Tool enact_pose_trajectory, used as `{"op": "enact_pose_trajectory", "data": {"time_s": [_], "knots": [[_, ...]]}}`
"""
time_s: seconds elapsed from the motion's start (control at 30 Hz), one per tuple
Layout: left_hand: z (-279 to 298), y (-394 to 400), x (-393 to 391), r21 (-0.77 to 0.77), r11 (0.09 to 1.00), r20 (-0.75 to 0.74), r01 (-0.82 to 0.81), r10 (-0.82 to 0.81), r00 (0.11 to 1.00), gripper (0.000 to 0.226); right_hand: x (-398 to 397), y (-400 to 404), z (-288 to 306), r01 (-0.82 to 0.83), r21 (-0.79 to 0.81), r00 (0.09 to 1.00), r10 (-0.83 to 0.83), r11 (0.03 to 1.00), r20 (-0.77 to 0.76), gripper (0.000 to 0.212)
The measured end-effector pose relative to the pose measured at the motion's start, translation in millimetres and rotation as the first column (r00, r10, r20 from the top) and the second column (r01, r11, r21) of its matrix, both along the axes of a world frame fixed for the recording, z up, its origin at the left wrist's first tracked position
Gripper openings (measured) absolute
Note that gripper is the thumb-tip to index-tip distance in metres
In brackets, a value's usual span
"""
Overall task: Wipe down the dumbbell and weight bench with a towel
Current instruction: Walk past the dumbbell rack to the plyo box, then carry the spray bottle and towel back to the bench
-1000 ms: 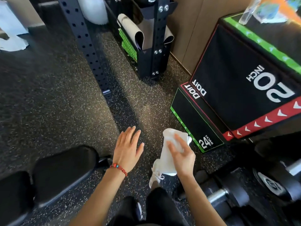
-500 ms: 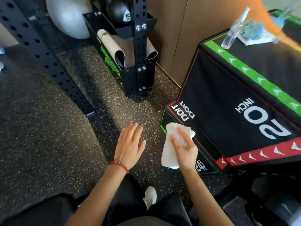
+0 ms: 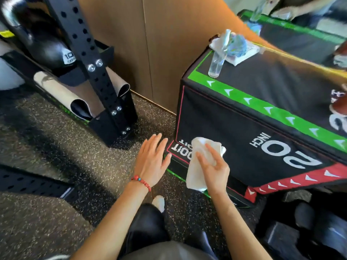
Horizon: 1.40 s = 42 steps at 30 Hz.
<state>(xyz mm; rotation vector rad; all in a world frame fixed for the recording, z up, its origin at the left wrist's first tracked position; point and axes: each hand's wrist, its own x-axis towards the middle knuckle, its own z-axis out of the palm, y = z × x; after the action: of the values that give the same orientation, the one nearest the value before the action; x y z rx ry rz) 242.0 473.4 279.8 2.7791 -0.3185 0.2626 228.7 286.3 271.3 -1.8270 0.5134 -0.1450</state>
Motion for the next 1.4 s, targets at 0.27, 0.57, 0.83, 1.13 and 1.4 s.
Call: {"op": "enact_pose_trajectory", "data": {"time_s": [0.27,0.57,0.83,1.13,1.4], "knots": [[26.0,-3.6,107.2,-0.084,0.976,0.088,0.200,-0.193,0.977,0.043,69.2,9.1,35.6,0.238,0.055,0.968,-0.241,0.970,0.063,0.033],[60.9,-46.0,194.8,-0.171,0.946,0.156,0.276,-0.250,0.956,0.048,127.2,-26.2,68.0,0.357,0.061,0.917,-0.362,0.932,0.164,0.031],[79.0,-102.0,262.1,-0.339,0.906,0.131,0.254,-0.222,0.966,0.048,175.3,-61.0,74.4,0.320,0.062,0.920,-0.326,0.945,0.216,0.031],[86.8,-144.2,308.4,-0.684,0.721,0.087,0.115,-0.076,0.993,0.040,205.9,-80.0,69.8,0.273,0.086,0.936,-0.285,0.958,0.207,0.034],[77.4,-157.1,319.5,-0.807,0.589,-0.039,0.040,-0.121,0.992,0.033,209.5,-74.7,68.4,0.301,0.115,0.922,-0.320,0.947,0.217,0.033]]}}
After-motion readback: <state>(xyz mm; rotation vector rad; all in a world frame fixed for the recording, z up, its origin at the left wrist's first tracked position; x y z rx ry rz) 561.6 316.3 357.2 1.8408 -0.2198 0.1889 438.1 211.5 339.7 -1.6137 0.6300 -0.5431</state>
